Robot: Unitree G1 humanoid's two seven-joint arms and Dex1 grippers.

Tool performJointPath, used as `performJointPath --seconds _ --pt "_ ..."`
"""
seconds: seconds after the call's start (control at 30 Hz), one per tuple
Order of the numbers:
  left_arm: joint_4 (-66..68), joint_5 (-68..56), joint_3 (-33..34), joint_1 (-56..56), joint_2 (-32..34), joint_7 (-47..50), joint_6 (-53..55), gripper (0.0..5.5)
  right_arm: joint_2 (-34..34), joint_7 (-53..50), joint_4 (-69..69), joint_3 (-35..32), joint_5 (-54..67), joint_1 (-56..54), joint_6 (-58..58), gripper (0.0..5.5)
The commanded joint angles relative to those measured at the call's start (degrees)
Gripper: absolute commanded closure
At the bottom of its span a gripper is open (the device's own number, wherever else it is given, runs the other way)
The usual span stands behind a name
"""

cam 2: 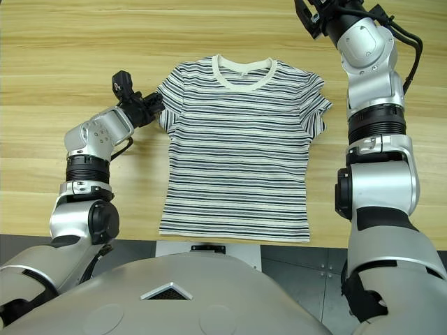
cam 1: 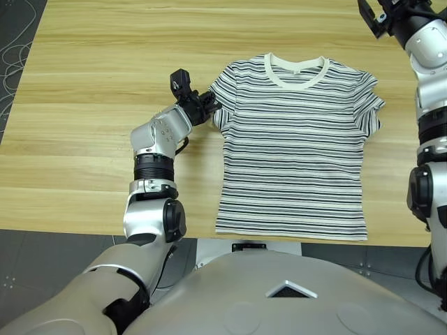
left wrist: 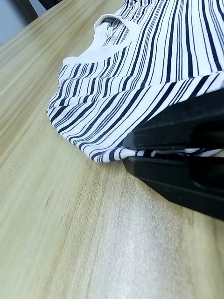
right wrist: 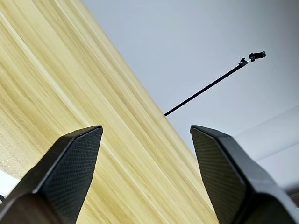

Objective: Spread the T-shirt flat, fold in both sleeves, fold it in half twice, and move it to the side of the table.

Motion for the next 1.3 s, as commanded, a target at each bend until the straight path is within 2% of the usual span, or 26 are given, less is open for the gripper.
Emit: performJointPath --seconds 0.03,0.13,0.27,0.73,1.07,1.3 --pt "4.55 2.93 -0.66 1.66 0.44 0.14 -2.65 5.38 0.5 0.35 0.13 0.25 0.13 0.21 0.77 2.0" --pt "3.24 3.71 -0.62 1.01 1.2 -0.51 -8.42 5.38 0.76 0.39 0.24 0.46 0.0 0.23 0.75 2.0" --pt "0.4 5.02 -0.89 0.88 1.33 -0.78 -10.63 5.38 1.02 0.43 0.76 0.7 -0.14 0.16 0.59 2.0" --pt "-13.99 4.55 -5.7 3.9 -1.24 -2.55 -3.53 5.38 1.48 0.5 0.86 0.98 -0.11 0.67 0.42 2.0" --pt "-11.72 6.02 -8.97 2.4 -3.98 -2.7 -3.9 5.38 2.28 0.08 1.84 1.46 -0.11 0.51 0.05 2.0" --pt "-7.56 6.01 -8.83 -1.58 -7.24 -2.92 -4.94 5.38 2.79 -0.22 2.73 1.68 -0.24 0.24 -0.15 2.0"
